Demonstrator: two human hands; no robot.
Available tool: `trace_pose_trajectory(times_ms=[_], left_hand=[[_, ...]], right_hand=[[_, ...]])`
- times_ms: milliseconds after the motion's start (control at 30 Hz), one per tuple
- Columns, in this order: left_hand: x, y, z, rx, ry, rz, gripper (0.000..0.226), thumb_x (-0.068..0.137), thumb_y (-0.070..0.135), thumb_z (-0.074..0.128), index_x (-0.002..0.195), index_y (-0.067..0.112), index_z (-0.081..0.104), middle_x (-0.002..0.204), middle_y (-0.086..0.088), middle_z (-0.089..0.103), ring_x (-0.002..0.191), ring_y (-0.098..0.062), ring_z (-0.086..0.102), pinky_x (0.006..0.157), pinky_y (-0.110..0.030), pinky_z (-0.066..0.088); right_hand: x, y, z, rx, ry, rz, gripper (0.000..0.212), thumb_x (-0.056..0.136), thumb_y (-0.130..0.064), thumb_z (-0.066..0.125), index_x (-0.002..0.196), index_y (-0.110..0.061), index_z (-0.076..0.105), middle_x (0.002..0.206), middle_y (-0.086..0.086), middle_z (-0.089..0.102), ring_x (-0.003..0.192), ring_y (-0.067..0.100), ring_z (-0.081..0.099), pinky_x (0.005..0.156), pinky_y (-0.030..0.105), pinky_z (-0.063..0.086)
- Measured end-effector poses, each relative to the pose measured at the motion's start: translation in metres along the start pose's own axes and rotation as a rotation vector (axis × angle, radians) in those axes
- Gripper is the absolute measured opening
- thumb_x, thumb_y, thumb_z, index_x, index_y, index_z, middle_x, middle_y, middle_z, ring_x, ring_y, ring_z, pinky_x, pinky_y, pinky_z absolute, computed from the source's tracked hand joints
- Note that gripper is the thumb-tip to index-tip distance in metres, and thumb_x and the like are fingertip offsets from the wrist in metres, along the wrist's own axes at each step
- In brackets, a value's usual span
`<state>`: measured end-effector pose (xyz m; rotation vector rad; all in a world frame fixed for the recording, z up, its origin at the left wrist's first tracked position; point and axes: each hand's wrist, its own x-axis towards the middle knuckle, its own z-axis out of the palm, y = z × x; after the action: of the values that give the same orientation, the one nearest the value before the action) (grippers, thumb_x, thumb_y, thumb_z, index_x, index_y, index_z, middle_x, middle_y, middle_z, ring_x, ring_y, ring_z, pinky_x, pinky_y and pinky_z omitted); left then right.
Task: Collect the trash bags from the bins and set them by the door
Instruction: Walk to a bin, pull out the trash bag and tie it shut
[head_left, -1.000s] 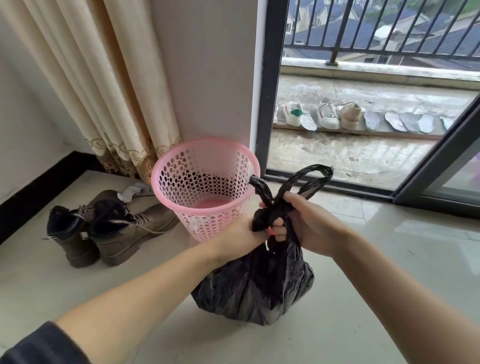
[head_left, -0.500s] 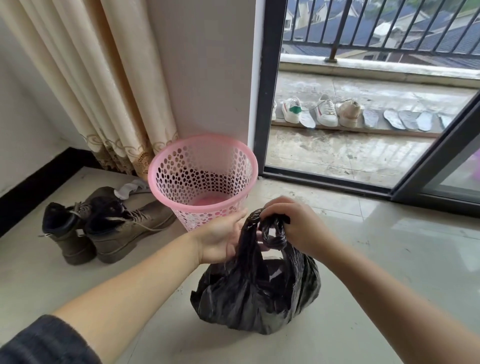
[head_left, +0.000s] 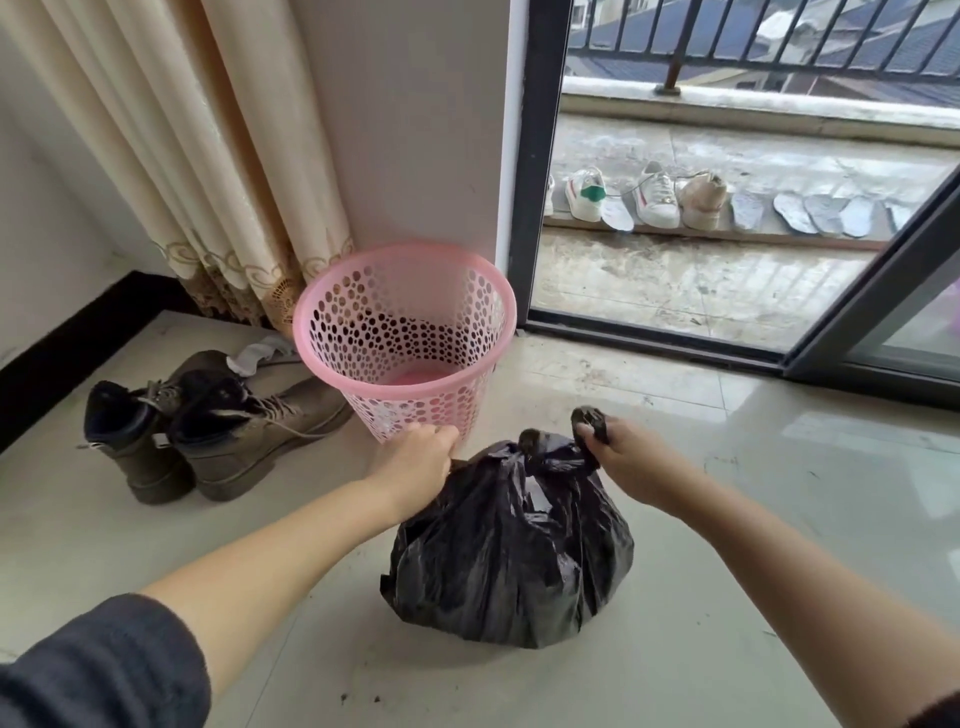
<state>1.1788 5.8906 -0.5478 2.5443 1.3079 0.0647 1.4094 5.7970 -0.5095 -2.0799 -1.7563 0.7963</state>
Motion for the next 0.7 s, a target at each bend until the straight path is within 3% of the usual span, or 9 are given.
trace_pose_trajectory(times_ms=[100, 167, 267, 400, 533, 633, 700], left_hand=[[-0.014, -0.034, 0.008, 0.329, -0.135, -0.044, 0.022, 0.093, 0.007, 0.037, 0.111, 0.011, 0.049, 0.115, -0.010, 0.058, 0.113, -0.029, 0.050, 0.077, -0.036, 0.041], [-0.024, -0.055, 0.011, 0.420, -0.174, -0.076, 0.025, 0.094, 0.006, 0.036, 0.114, 0.012, 0.049, 0.116, -0.009, 0.058, 0.113, -0.028, 0.050, 0.081, -0.038, 0.044], [-0.033, -0.068, 0.020, 0.520, -0.272, -0.088, 0.030, 0.093, 0.003, 0.034, 0.117, 0.013, 0.051, 0.118, -0.008, 0.059, 0.115, -0.028, 0.051, 0.084, -0.037, 0.045], [-0.033, -0.063, 0.028, 0.541, -0.390, -0.099, 0.032, 0.091, 0.002, 0.036, 0.117, 0.010, 0.054, 0.118, -0.010, 0.060, 0.114, -0.030, 0.054, 0.086, -0.037, 0.045], [-0.028, -0.052, 0.017, 0.229, -0.454, -0.163, 0.019, 0.090, 0.003, 0.033, 0.094, 0.014, 0.047, 0.104, -0.012, 0.059, 0.095, -0.032, 0.055, 0.073, -0.034, 0.040], [-0.020, -0.023, -0.004, -0.199, -0.334, -0.121, 0.019, 0.088, 0.000, 0.036, 0.081, 0.015, 0.045, 0.083, -0.003, 0.053, 0.074, -0.020, 0.049, 0.059, -0.025, 0.036], [-0.013, 0.005, -0.021, -0.499, -0.247, -0.091, 0.024, 0.089, -0.001, 0.037, 0.078, 0.016, 0.051, 0.078, -0.001, 0.054, 0.067, -0.014, 0.050, 0.060, -0.021, 0.042]], right_hand=[[-0.012, 0.040, 0.007, -0.351, -0.169, 0.036, 0.039, 0.099, -0.023, 0.039, 0.060, -0.029, 0.035, 0.071, -0.007, 0.046, 0.076, 0.018, 0.051, 0.065, 0.027, 0.035], [-0.023, 0.065, 0.009, -0.474, -0.205, 0.102, 0.036, 0.097, -0.022, 0.037, 0.061, -0.028, 0.037, 0.070, -0.007, 0.049, 0.075, 0.019, 0.050, 0.062, 0.029, 0.036], [-0.035, 0.083, 0.011, -0.551, -0.276, 0.201, 0.026, 0.096, -0.023, 0.034, 0.072, -0.025, 0.042, 0.079, -0.002, 0.055, 0.074, 0.022, 0.051, 0.060, 0.028, 0.037], [-0.034, 0.094, 0.014, -0.566, -0.339, 0.296, 0.032, 0.097, -0.027, 0.032, 0.066, -0.022, 0.039, 0.080, -0.001, 0.056, 0.074, 0.022, 0.052, 0.054, 0.026, 0.034], [-0.026, 0.095, 0.016, -0.361, -0.267, 0.383, 0.044, 0.099, -0.040, 0.034, 0.061, -0.020, 0.045, 0.066, 0.000, 0.053, 0.069, 0.023, 0.053, 0.059, 0.030, 0.036], [-0.015, 0.077, 0.009, 0.052, -0.099, 0.365, 0.044, 0.097, -0.040, 0.040, 0.073, -0.018, 0.069, 0.072, 0.009, 0.063, 0.068, 0.025, 0.056, 0.061, 0.030, 0.041], [-0.006, 0.053, 0.000, 0.213, 0.020, 0.307, 0.041, 0.097, -0.037, 0.042, 0.079, -0.014, 0.070, 0.072, 0.007, 0.067, 0.065, 0.023, 0.059, 0.062, 0.031, 0.045]])
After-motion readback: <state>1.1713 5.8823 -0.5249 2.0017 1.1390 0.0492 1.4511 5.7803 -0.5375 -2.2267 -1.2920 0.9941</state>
